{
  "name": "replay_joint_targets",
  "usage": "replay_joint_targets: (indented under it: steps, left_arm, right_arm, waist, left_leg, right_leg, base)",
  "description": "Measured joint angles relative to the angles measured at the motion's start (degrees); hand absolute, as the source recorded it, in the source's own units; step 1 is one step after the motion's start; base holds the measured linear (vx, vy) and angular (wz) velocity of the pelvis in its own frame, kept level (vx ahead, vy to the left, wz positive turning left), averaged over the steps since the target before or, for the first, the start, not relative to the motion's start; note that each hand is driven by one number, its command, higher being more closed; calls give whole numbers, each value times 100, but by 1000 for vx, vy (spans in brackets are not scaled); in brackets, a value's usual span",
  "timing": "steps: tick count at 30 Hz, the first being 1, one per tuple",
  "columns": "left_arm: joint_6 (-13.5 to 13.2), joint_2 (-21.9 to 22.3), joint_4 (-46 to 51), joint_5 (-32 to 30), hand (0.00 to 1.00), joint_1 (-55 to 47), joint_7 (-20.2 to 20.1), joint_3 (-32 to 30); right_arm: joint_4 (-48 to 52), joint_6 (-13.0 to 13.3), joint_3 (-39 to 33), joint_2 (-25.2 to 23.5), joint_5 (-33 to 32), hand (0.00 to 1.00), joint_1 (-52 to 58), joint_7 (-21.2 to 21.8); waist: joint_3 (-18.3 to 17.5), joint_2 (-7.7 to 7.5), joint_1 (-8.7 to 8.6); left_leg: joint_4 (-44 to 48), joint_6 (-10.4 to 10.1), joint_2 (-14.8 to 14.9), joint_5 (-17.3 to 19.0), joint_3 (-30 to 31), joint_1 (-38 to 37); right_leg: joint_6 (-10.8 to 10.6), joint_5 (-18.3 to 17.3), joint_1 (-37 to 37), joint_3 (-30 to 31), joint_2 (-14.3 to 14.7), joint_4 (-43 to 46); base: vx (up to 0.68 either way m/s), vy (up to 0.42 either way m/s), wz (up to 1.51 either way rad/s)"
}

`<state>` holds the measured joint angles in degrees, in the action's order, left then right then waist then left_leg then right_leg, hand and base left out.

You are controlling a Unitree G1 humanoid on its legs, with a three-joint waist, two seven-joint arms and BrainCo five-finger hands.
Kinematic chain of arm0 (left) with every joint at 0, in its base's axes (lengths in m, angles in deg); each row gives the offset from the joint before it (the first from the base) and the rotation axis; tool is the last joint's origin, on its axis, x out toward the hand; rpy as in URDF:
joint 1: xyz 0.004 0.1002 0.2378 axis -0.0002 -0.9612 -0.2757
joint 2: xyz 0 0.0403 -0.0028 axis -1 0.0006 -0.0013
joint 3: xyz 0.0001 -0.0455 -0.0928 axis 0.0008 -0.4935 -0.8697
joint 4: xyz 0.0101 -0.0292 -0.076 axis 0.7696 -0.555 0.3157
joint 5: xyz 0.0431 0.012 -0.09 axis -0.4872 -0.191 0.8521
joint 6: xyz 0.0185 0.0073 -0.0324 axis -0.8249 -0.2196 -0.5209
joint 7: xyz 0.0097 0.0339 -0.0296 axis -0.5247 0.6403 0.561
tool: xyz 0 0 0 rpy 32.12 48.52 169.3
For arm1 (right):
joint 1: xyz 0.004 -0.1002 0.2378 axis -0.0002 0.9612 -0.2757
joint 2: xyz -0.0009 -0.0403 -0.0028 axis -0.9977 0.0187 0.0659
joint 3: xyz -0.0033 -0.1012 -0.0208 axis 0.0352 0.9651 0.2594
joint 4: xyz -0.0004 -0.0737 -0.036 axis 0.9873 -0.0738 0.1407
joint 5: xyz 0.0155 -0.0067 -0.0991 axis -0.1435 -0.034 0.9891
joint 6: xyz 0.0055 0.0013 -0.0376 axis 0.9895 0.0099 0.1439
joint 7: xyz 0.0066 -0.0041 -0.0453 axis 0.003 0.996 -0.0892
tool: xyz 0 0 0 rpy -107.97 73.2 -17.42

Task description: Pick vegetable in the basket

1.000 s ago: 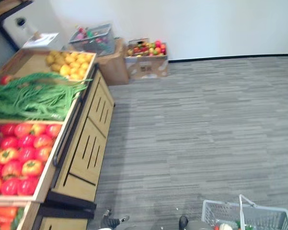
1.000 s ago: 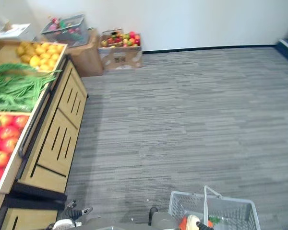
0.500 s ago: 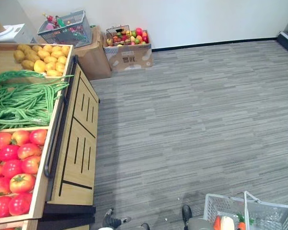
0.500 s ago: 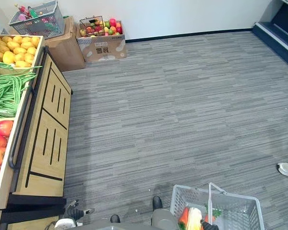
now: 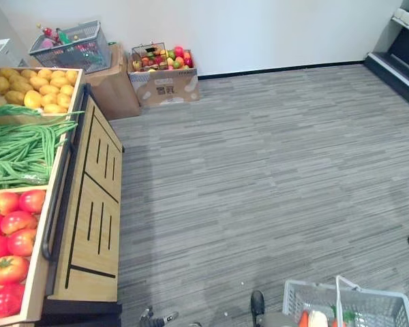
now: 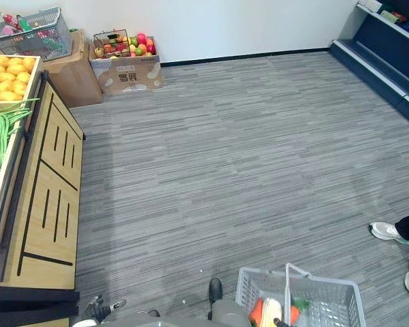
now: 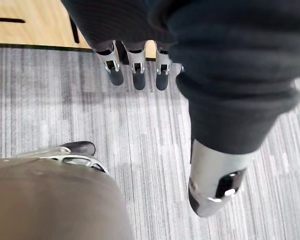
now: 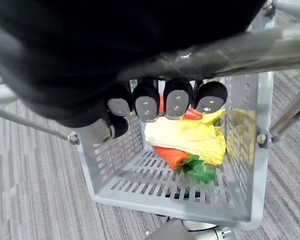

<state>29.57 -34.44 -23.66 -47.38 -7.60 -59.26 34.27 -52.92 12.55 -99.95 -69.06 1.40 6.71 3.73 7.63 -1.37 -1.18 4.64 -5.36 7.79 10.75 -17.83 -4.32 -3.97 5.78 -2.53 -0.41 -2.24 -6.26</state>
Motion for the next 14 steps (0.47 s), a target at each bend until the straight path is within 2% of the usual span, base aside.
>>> replay_joint_targets:
  steps: [5,14]
  left_arm:
    - [18,51,-364,263,0,76,-92,-129]
    - [88,77,-458,440,0,155,-101,-124]
  right_arm:
    - [-233,-9,-248,41,-374,100,86,30]
    - [-324,-11,-271,39,-656,100,92,25]
  waist:
    - [-123,217,-19]
    - [-131,208,-13]
  left_leg:
    - [-73,-93,140,2,-197,-322]
    - [-91,-105,125,15,-192,-490]
  right_leg:
    - [42,114,86,129,238,0]
    - [77,35,161,178,198,-36]
  base:
    - [84,-37,-28]
    - [-52,-5,-7]
